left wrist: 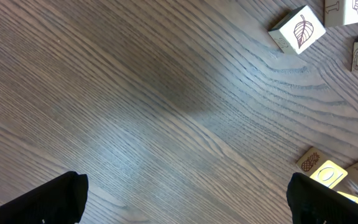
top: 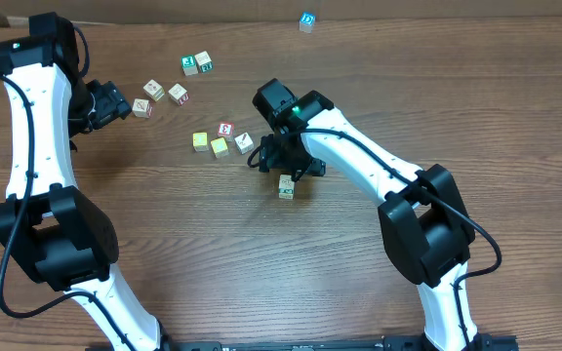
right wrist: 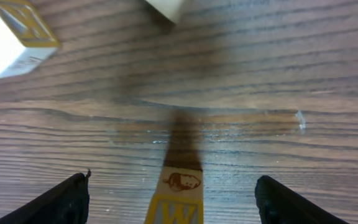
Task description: Form a tower
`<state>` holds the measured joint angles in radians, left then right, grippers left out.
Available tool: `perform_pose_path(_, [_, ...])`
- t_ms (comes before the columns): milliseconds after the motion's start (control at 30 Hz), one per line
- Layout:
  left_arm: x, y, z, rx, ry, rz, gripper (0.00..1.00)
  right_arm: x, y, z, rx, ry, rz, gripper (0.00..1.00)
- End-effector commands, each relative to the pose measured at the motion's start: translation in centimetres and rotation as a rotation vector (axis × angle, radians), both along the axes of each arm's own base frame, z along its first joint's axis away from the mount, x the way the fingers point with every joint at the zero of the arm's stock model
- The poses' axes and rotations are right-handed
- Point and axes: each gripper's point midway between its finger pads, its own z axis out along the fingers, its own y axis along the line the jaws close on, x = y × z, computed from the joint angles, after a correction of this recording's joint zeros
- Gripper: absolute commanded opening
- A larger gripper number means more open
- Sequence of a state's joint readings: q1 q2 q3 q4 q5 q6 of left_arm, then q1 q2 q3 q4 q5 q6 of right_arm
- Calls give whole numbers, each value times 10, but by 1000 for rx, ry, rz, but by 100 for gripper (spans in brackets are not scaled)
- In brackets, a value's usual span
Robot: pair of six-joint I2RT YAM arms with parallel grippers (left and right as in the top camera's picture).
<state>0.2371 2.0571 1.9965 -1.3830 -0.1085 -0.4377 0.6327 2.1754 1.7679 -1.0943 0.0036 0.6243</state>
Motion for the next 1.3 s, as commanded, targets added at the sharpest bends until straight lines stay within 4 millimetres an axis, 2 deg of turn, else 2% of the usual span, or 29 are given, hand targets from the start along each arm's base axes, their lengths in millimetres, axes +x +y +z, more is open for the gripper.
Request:
perform_pose_path(0, [2, -1, 10, 5, -29, -7, 100, -7, -3, -11, -11, 26, -13, 82])
perform_pose_path(67, [2, -1, 10, 5, -29, -7, 99, -9, -5, -15, -15, 34, -26, 81])
perform_pose_path(267, [2, -1, 10, 5, -29, -7, 100, -13, -1, -18, -14, 34, -27, 65])
perform_pose_path(367, [2, -1, 10, 5, -29, -6, 100, -18, 5, -18, -20, 33, -10, 65])
perform_pose_path(500, [3, -1, 10, 5, -29, -7, 99, -19, 0, -20, -80, 7, -37, 65])
perform_pose_path(867, [3, -1, 10, 5, -30, -6, 100, -26, -4, -36, -93, 17, -32, 62])
perform_pose_path(967, [3, -1, 10, 5, -30, -7, 100, -25, -3, -36, -89, 13, -32, 56])
perform_pose_path(1033, [3, -1, 10, 5, -30, -7, 100, -24, -2, -36, -86, 9, -32, 46])
perform_pose_path(1100, [3, -1, 10, 5, -30, -7, 100, -24, -2, -36, -86, 9, -32, 41])
perform_pose_path(1267, [3, -1, 10, 5, -30, -7, 99, -24, -2, -36, -87, 10, -31, 36])
